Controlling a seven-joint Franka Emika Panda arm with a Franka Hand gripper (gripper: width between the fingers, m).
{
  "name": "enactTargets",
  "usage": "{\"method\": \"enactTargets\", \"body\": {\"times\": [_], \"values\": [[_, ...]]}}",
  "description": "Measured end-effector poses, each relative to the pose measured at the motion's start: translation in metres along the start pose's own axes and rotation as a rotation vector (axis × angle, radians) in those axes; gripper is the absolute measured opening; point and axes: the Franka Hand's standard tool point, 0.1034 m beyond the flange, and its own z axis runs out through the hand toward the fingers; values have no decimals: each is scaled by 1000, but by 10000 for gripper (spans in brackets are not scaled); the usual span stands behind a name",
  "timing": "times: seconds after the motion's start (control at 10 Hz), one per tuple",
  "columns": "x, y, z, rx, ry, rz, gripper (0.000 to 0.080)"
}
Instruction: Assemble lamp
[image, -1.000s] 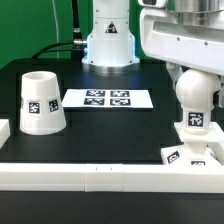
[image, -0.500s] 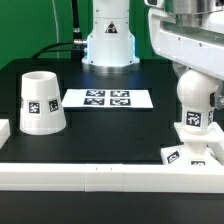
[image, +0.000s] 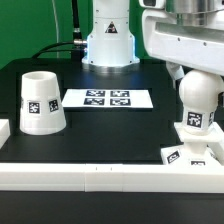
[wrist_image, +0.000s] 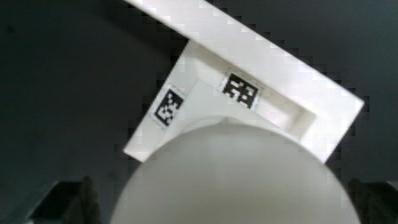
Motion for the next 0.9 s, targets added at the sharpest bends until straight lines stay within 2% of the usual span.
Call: {"method": "enactTargets", "body": {"times": [0.5,0.8,0.9], "values": [[0,-2,-4,3,5,-455,698],[0,-2,-4,-17,17,-716,698],[0,-2,-5,-33,27,-835,698]]}}
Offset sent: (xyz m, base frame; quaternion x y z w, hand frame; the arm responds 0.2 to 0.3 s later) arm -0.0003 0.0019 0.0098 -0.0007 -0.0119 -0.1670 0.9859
